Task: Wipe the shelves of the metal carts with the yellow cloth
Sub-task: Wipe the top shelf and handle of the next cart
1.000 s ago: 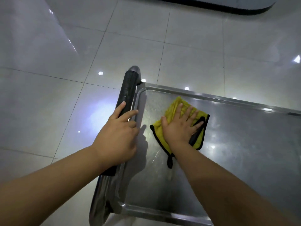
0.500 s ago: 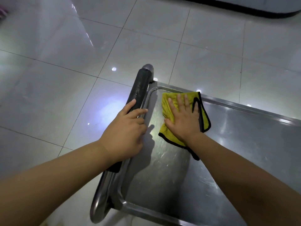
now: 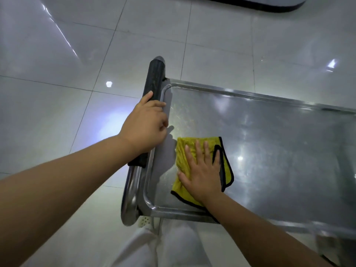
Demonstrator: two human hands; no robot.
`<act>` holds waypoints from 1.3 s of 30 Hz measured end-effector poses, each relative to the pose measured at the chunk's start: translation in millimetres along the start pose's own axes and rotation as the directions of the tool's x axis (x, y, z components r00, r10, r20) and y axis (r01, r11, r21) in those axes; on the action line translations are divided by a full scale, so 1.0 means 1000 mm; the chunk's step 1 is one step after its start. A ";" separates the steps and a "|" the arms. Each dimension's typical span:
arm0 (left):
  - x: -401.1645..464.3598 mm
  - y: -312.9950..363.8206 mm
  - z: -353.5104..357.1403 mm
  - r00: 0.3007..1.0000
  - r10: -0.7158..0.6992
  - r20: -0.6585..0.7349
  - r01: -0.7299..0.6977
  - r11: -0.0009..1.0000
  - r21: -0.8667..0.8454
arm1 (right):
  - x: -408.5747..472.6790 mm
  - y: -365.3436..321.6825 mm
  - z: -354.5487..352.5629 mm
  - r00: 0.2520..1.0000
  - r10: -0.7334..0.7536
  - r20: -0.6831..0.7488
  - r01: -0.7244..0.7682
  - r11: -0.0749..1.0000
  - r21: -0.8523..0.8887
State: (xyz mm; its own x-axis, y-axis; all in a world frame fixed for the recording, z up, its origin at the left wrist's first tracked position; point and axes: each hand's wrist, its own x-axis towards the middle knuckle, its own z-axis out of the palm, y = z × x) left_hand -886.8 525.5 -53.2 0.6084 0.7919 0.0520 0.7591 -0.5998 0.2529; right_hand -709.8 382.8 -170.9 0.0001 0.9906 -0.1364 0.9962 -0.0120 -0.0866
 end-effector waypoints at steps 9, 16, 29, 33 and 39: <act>-0.012 0.001 0.000 0.957 -0.264 -0.121 0.222 0.934 -0.278 | -0.050 -0.068 0.011 0.910 0.411 0.044 -0.414 0.907 0.079; -0.017 0.002 -0.001 0.917 -0.398 -0.032 0.357 0.852 -0.383 | -0.005 -0.078 0.007 0.863 0.501 0.062 -0.505 0.856 0.111; -0.010 -0.004 0.002 0.916 -0.401 -0.011 0.361 0.836 -0.413 | 0.178 -0.036 -0.026 0.944 0.326 0.056 -0.330 0.942 0.061; -0.008 -0.008 0.004 0.917 -0.398 -0.014 0.359 0.842 -0.401 | 0.223 -0.029 -0.030 0.987 0.158 0.042 -0.158 0.987 0.003; -0.008 -0.012 0.005 0.917 -0.397 -0.025 0.354 0.843 -0.406 | 0.241 -0.018 -0.033 0.992 -0.124 0.029 0.126 0.990 -0.059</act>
State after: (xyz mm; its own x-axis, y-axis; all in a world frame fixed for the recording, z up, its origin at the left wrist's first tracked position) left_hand -899.7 525.7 -61.1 0.2510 0.9676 -0.0286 0.7611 -0.1790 0.6235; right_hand -724.8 626.2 -169.8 -0.1264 0.9800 -0.1534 0.9917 0.1209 -0.0448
